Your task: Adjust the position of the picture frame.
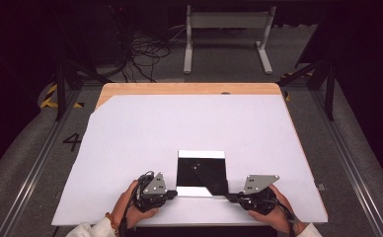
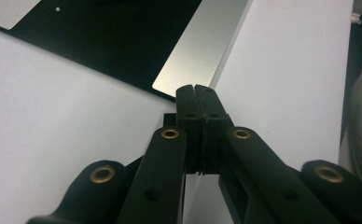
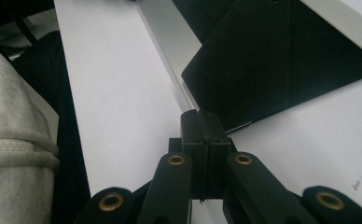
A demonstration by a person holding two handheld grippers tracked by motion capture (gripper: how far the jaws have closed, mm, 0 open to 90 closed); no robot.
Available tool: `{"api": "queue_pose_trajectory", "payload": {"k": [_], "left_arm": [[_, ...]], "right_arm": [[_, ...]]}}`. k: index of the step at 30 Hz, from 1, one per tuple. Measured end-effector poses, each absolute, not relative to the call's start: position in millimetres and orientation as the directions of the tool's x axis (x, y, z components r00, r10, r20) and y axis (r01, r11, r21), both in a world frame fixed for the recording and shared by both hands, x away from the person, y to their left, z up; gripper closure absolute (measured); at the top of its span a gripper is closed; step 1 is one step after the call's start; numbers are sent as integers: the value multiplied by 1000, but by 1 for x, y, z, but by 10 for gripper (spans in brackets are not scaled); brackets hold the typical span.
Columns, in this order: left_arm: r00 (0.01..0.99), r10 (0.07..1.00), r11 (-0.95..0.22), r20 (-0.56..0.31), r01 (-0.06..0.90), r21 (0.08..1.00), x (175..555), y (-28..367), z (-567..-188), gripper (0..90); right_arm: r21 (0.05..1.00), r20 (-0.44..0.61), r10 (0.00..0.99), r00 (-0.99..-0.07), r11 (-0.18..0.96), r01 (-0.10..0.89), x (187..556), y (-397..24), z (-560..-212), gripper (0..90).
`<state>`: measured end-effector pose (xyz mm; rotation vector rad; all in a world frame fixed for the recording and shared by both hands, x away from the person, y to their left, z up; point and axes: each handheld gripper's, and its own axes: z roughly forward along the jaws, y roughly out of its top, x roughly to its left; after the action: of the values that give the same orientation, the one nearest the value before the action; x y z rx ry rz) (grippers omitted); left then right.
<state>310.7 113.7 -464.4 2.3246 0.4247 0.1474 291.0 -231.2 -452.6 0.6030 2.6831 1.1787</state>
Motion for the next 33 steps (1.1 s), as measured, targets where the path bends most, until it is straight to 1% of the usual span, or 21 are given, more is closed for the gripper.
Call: {"api": "queue_pose_trajectory", "payload": {"k": [2,3,5,10,13,17,21,24,29,33], "left_arm": [[938,348,-664,-11,255,703,310,113,-464,889],[940,339,-689,34,224,689,307,111,-463,890],[935,344,-707,82,201,678,304,107,-462,894],[924,364,-709,120,191,678,303,104,-463,897],[918,370,-710,141,181,680,303,103,-464,899],[921,374,-695,109,201,690,308,104,-465,900],[917,381,-699,116,203,685,312,101,-464,900],[903,415,-681,112,227,697,326,100,-464,900],[881,471,-628,51,294,721,348,101,-466,899],[871,489,-619,48,308,723,361,99,-466,899]], "right_arm": [[726,21,417,-909,619,300,291,-230,-454,900],[718,10,417,-909,630,297,291,-228,-457,900],[725,5,421,-907,623,293,291,-226,-458,900],[730,-48,414,-909,636,251,289,-222,-459,900],[731,-56,412,-909,638,244,290,-220,-459,900],[730,-74,420,-905,641,238,290,-216,-459,900],[732,-79,424,-902,639,236,291,-213,-460,900],[734,-81,418,-905,639,230,292,-208,-460,900],[735,-93,416,-905,642,220,290,-201,-461,900],[736,-95,421,-902,640,221,290,-197,-461,900]]}}
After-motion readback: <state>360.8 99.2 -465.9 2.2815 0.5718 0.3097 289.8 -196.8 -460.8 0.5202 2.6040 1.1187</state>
